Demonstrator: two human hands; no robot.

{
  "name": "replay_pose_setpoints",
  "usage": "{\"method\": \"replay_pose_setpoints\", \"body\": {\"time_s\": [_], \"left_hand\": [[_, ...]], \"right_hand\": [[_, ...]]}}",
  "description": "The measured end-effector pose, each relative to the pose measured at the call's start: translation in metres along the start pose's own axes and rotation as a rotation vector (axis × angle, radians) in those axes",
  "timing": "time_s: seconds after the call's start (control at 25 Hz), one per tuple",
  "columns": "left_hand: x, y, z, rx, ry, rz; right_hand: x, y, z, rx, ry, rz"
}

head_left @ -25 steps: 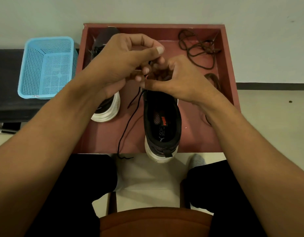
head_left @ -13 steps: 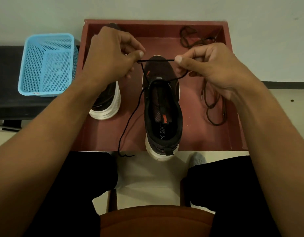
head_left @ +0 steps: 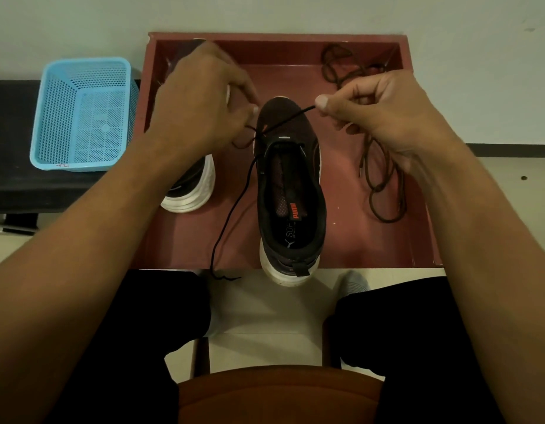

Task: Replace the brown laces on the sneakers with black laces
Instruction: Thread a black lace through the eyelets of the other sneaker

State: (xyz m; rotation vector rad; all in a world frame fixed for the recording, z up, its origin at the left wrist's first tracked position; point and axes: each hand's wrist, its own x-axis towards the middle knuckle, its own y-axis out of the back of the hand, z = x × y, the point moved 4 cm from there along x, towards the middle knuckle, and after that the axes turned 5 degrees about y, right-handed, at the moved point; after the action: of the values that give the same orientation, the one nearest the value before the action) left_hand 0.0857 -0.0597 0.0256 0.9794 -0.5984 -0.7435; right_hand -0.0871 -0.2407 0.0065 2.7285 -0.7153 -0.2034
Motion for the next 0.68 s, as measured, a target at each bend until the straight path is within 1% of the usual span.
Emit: {"method": "replay_pose_setpoints", "body": {"time_s": [0.12, 0.2, 0.32, 0.44, 0.68], "left_hand": [[-0.004, -0.002, 0.028, -0.106, -0.168, -0.083], [-0.007, -0.006, 0.040, -0.157, -0.216, -0.091], [-0.008, -0.009, 0.041, -0.216, -0.201, -0.063], [-0.008, -0.009, 0.041, -0.238, -0.202, -0.036], [-0.005, -0.005, 0.028, -0.253, -0.125, -0.027]], "right_hand": [[0.001, -0.012, -0.006, -0.040, 0.027, -0.027], [0.001, -0.019, -0.010, -0.050, 0.020, -0.059], [0.001, -0.025, -0.014, -0.036, 0.027, -0.084], [0.000, -0.025, -0.015, -0.020, 0.021, -0.072], [-0.001, -0.013, -0.011, -0.041, -0.013, -0.048]]}}
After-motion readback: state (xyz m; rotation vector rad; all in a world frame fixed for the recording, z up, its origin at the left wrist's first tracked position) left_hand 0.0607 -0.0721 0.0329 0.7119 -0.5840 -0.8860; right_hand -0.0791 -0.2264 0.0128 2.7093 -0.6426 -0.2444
